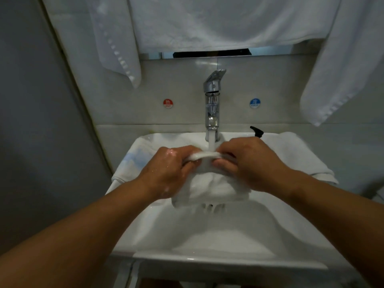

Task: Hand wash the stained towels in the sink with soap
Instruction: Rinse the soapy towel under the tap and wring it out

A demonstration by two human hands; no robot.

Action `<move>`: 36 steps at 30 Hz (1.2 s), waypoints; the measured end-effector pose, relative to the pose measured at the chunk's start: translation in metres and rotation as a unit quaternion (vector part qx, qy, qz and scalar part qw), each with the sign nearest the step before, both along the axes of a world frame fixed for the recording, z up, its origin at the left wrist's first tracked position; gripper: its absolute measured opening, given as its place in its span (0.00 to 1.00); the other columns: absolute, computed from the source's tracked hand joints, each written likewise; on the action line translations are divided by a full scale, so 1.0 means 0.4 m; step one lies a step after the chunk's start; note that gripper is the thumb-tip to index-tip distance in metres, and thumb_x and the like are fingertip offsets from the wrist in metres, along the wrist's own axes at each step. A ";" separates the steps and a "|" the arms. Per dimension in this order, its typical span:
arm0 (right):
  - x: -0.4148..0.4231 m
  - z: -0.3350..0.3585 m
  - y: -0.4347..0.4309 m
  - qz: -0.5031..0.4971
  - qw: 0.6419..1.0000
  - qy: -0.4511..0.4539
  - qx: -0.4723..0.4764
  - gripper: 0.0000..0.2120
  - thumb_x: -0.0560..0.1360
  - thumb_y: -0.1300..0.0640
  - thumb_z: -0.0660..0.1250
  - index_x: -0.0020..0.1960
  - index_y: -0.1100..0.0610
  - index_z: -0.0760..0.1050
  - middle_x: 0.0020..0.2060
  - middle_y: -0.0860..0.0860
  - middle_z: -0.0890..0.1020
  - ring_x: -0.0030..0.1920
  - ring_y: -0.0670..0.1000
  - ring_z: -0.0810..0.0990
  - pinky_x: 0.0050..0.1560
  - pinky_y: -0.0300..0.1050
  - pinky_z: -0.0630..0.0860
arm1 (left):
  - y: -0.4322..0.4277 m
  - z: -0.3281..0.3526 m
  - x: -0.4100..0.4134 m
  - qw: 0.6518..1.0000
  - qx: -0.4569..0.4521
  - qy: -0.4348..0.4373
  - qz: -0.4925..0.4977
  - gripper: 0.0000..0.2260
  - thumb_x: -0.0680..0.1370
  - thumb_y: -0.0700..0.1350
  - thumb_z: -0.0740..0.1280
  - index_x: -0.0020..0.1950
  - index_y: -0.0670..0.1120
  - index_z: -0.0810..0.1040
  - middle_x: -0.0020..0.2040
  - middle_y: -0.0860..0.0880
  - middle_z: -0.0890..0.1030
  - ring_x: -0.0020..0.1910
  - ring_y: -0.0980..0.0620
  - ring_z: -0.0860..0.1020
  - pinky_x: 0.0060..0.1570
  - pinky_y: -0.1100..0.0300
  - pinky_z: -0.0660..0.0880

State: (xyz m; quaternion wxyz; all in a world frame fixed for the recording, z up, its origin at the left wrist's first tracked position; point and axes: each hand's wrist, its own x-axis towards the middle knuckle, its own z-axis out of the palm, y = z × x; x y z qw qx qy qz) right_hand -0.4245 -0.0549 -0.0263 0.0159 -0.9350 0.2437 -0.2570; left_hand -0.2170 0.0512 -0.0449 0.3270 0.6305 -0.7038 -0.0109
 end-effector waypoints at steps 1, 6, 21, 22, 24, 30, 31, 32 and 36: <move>0.005 0.000 -0.001 0.007 0.999 -0.005 0.031 0.09 0.77 0.42 0.68 0.50 0.47 0.80 0.39 0.43 0.80 0.39 0.45 0.77 0.41 0.47 0.76 | -0.003 0.002 -0.004 1.000 0.000 0.001 0.004 0.13 0.83 0.54 0.60 0.63 0.56 0.80 0.50 0.54 0.84 0.47 0.53 0.81 0.47 0.59 0.77; -0.009 0.019 -0.022 -0.006 0.984 0.055 0.170 0.06 0.74 0.45 0.73 0.45 0.44 0.78 0.38 0.43 0.81 0.39 0.43 0.79 0.40 0.45 0.77 | 0.004 -0.003 -0.028 1.000 0.011 0.023 0.009 0.06 0.84 0.50 0.61 0.55 0.59 0.76 0.47 0.55 0.82 0.45 0.55 0.79 0.43 0.66 0.71; 0.021 0.112 0.024 -0.048 0.947 -0.100 0.301 0.09 0.79 0.46 0.69 0.48 0.52 0.81 0.39 0.46 0.82 0.39 0.47 0.79 0.39 0.45 0.74 | 0.042 0.077 -0.041 0.996 0.022 0.060 0.068 0.20 0.78 0.62 0.67 0.66 0.55 0.70 0.57 0.55 0.76 0.52 0.56 0.76 0.47 0.67 0.74; 0.024 0.100 0.027 -0.058 0.927 -0.108 0.354 0.10 0.79 0.47 0.70 0.47 0.55 0.81 0.37 0.48 0.82 0.37 0.48 0.79 0.38 0.44 0.73 | 0.048 0.059 -0.051 0.997 -0.029 0.018 0.068 0.25 0.75 0.64 0.70 0.67 0.53 0.70 0.58 0.54 0.75 0.54 0.56 0.74 0.51 0.66 0.72; 0.030 0.077 0.030 -0.072 0.882 -0.134 0.447 0.13 0.79 0.51 0.70 0.49 0.61 0.80 0.35 0.53 0.79 0.35 0.52 0.77 0.36 0.46 0.73 | 0.065 0.034 -0.073 0.994 -0.103 -0.033 0.010 0.26 0.72 0.66 0.71 0.60 0.51 0.71 0.55 0.52 0.74 0.51 0.55 0.72 0.51 0.67 0.71; 0.023 0.058 0.044 -0.053 0.774 -0.170 0.607 0.09 0.78 0.56 0.72 0.56 0.58 0.78 0.42 0.58 0.84 0.38 0.55 0.84 0.38 0.49 0.80 | 0.059 -0.039 -0.115 0.998 -0.038 0.002 -0.043 0.30 0.68 0.64 0.76 0.65 0.56 0.69 0.56 0.60 0.73 0.51 0.60 0.74 0.52 0.63 0.77; 0.016 0.056 0.044 -0.036 0.765 -0.168 0.621 0.10 0.78 0.56 0.72 0.59 0.55 0.78 0.45 0.59 0.85 0.40 0.56 0.85 0.40 0.49 0.81 | 0.055 -0.045 -0.112 0.998 -0.028 0.026 -0.043 0.30 0.68 0.62 0.77 0.64 0.56 0.70 0.56 0.61 0.74 0.51 0.61 0.75 0.51 0.64 0.78; 0.007 0.057 0.046 -0.018 0.756 -0.160 0.635 0.11 0.79 0.57 0.71 0.61 0.53 0.79 0.48 0.59 0.86 0.42 0.57 0.86 0.41 0.49 0.82 | 0.050 -0.048 -0.105 0.998 -0.015 0.039 -0.041 0.27 0.68 0.61 0.78 0.62 0.56 0.72 0.54 0.61 0.76 0.50 0.61 0.76 0.51 0.62 0.79; -0.011 0.056 0.045 -0.022 0.757 -0.158 0.633 0.12 0.79 0.68 0.67 0.59 0.57 0.81 0.47 0.59 0.85 0.40 0.54 0.86 0.38 0.42 0.81 | 0.052 -0.052 -0.087 0.995 0.033 0.073 -0.063 0.20 0.69 0.61 0.76 0.54 0.55 0.76 0.50 0.59 0.78 0.48 0.56 0.78 0.50 0.54 0.81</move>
